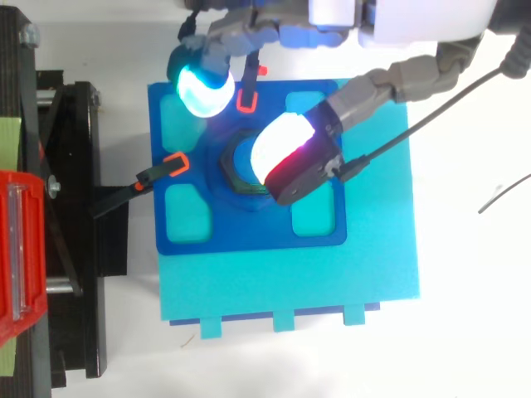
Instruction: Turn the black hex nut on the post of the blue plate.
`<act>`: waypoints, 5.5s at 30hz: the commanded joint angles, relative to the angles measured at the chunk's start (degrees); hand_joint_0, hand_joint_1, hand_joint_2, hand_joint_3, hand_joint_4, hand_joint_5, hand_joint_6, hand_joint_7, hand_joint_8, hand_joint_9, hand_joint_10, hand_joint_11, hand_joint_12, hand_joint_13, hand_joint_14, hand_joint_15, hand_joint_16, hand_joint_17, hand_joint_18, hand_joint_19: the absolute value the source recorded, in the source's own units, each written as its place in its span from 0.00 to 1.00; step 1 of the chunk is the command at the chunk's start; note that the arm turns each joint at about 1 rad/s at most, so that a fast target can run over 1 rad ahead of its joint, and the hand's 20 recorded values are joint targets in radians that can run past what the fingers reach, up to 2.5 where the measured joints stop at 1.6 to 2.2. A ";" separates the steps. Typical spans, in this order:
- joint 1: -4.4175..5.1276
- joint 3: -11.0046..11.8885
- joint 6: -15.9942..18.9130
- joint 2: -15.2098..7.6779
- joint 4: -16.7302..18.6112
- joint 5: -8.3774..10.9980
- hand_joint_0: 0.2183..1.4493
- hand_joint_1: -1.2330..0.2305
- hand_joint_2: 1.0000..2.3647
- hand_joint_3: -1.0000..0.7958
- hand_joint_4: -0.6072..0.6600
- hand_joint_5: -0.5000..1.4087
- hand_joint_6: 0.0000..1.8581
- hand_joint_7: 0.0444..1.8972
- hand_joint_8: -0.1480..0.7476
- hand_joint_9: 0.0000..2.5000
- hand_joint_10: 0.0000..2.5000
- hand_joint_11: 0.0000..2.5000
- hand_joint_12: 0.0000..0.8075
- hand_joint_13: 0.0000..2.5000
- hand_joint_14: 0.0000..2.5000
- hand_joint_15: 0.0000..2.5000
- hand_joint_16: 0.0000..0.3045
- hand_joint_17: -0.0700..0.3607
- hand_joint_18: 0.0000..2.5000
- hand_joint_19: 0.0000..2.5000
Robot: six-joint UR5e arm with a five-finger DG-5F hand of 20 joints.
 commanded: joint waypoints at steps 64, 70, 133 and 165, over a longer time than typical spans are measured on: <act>-2.21 -0.86 -2.83 0.07 -0.71 -4.30 0.19 0.51 0.00 0.28 0.62 0.13 0.27 0.43 0.43 0.04 0.00 0.00 0.48 0.04 0.00 0.01 0.20 0.48 0.00 0.04; -1.59 0.98 -2.83 -0.02 -1.85 -4.12 0.19 0.53 0.00 0.28 0.62 0.13 0.27 0.43 0.43 0.04 0.00 0.00 0.48 0.04 0.00 0.01 0.20 0.49 0.00 0.04; 0.25 -2.45 -4.76 -0.02 0.17 -1.40 0.19 0.59 0.00 0.28 0.63 0.14 0.27 0.44 0.44 0.04 0.00 0.00 0.48 0.03 0.00 0.01 0.20 0.49 0.00 0.04; 2.71 -1.65 -5.03 -0.02 4.48 0.89 0.11 0.45 0.00 0.28 0.64 0.13 0.27 0.43 0.47 0.05 0.00 0.00 0.53 0.04 0.00 0.01 0.23 0.53 0.00 0.05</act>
